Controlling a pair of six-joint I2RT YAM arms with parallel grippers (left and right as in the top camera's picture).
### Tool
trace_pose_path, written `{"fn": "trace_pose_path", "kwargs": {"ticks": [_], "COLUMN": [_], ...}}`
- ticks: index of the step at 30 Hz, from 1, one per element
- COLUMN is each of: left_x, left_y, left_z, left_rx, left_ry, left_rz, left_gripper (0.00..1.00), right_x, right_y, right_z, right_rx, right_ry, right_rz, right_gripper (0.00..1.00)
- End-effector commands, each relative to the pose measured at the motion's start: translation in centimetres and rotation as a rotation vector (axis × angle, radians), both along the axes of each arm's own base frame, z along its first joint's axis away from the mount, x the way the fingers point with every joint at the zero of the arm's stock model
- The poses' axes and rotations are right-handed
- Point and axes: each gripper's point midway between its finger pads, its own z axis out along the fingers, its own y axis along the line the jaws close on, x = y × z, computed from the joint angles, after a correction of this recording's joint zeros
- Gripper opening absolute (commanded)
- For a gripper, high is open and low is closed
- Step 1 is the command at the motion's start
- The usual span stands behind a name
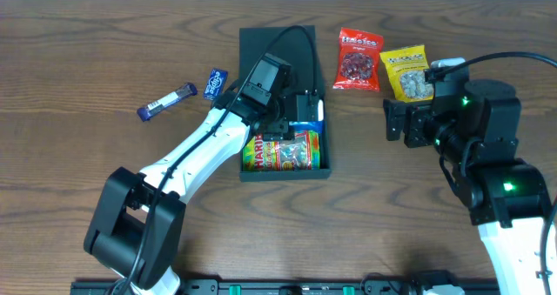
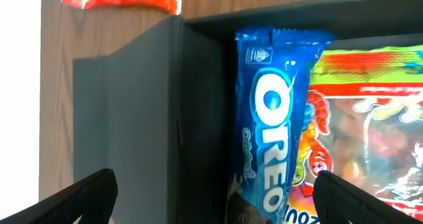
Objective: Pack container
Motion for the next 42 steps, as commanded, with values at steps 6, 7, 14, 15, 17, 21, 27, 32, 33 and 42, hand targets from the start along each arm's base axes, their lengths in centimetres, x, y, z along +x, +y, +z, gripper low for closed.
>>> {"fn": "trace_pose_path", "kwargs": {"ticks": [6, 7, 14, 15, 17, 21, 27, 32, 33, 42], "left_x": [2.3, 2.4, 1.9, 1.8, 1.3, 0.7, 0.4, 0.4, 0.4, 0.4], "left_y": [3.0, 3.5, 7.6, 8.2, 10.0, 12.1, 13.6, 13.6, 13.6, 13.7], "left_z": [5.9, 6.6, 11.9, 12.3, 13.5, 14.6, 14.1, 14.0, 14.0, 14.0], "left_rx": [-0.291, -0.326, -0.526, -0.534, -0.561, -0.591, -0.567, -0.566, -0.565, -0.59], "left_ry": [0.011, 0.01, 0.005, 0.004, -0.001, 0.005, 0.017, 0.018, 0.019, 0.034], "left_rz": [0.616, 0.671, 0.91, 0.925, 0.974, 1.033, 1.076, 1.076, 1.076, 1.105], "left_gripper": [0.95, 0.95, 0.95, 0.95, 0.95, 0.95, 0.95, 0.95, 0.95, 0.95], "right_x": [0.5, 0.8, 5.1, 5.9, 8.2, 12.0, 16.3, 18.0, 18.3, 17.9], "right_y": [-0.2, -0.2, -1.2, -1.8, -3.7, -6.2, -9.2, -10.4, -10.4, -10.5], "right_z": [-0.7, -1.0, -6.3, -6.9, -8.0, -8.9, -12.6, -17.5, -18.4, -27.2], "right_rx": [0.011, 0.01, -0.058, -0.084, -0.163, -0.269, -0.273, -0.219, -0.206, -0.192], "right_ry": [0.024, 0.033, 0.136, 0.136, 0.109, 0.025, -0.02, 0.016, 0.024, 0.159], "right_rz": [-0.016, -0.016, -0.081, -0.111, -0.201, -0.27, -0.315, -0.292, -0.28, -0.264], "right_gripper": [0.99, 0.99, 0.99, 0.99, 0.99, 0.99, 0.99, 0.99, 0.99, 0.76]}}
